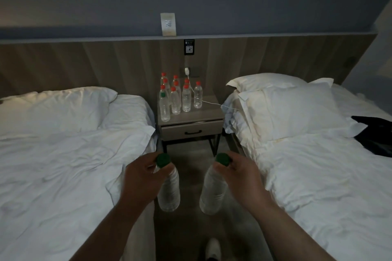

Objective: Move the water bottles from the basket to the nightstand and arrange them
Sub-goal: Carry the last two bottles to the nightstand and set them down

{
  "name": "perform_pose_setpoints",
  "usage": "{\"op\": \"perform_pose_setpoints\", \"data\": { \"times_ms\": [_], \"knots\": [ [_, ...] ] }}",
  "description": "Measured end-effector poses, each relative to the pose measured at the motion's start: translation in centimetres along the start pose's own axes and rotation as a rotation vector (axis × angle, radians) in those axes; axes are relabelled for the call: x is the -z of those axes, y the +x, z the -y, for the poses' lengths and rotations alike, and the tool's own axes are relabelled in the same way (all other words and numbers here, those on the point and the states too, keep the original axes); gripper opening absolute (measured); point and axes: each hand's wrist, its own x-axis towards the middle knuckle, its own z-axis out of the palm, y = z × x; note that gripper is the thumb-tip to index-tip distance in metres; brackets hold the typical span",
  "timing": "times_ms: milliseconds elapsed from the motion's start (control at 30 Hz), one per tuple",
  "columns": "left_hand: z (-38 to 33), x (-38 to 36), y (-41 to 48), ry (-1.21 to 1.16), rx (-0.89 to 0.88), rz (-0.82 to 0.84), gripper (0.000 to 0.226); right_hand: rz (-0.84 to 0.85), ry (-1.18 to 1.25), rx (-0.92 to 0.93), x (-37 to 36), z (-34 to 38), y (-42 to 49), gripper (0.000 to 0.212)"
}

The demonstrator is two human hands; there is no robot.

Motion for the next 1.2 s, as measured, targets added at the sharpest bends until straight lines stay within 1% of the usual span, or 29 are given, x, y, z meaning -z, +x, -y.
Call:
{"op": "perform_pose_setpoints", "data": {
  "times_ms": [133,200,300,433,567,700,767,833,933,1033,1100,1167,1200],
  "knots": [
    [1.0,-1.9,4.6,0.031,0.023,0.001,0.017,0.012,0.002,-0.002,-0.4,-1.3,4.9,0.018],
    [1.3,-3.3,7.4,0.045,0.044,0.012,0.018,0.029,0.003,-0.028,-0.4,-2.3,7.9,0.015],
    [1.5,-5.4,11.6,0.072,0.031,0.003,0.018,0.065,0.030,-0.049,-0.3,-3.8,13.0,0.011],
    [1.6,-7.2,17.1,0.121,0.066,-0.046,0.009,0.089,-0.003,-0.033,-0.3,-5.2,19.6,0.011],
    [1.7,-7.3,21.5,0.090,0.105,-0.124,0.010,0.098,-0.023,-0.014,-0.9,-5.2,25.6,0.008],
    [1.7,-6.2,24.9,0.047,0.095,-0.161,0.018,0.180,-0.065,0.040,-2.5,-4.7,30.8,0.010],
    [2.0,-5.6,26.7,0.015,0.114,-0.166,0.019,0.211,-0.060,0.040,-3.7,-4.5,33.3,0.010],
    [2.8,-5.4,28.9,-0.017,0.120,-0.169,0.018,0.240,-0.049,0.016,-5.0,-4.3,35.7,0.006],
    [4.5,-5.9,32.6,-0.063,0.138,-0.135,0.015,0.246,-0.030,-0.027,-6.9,-4.3,39.4,0.006],
    [6.8,-7.0,37.0,-0.073,0.194,-0.081,0.012,0.274,-0.054,-0.070,-8.7,-5.1,43.2,0.003],
    [8.4,-7.9,40.1,-0.013,0.212,-0.049,0.013,0.299,-0.069,-0.134,-9.4,-5.6,45.7,0.004],
    [9.2,-8.9,43.1,0.064,0.213,-0.003,0.019,0.272,-0.113,-0.161,-9.7,-6.1,47.8,0.013],
    [9.3,-9.6,44.5,0.070,0.223,0.036,0.020,0.264,-0.130,-0.163,-9.6,-6.2,48.8,0.014]
  ]
}}
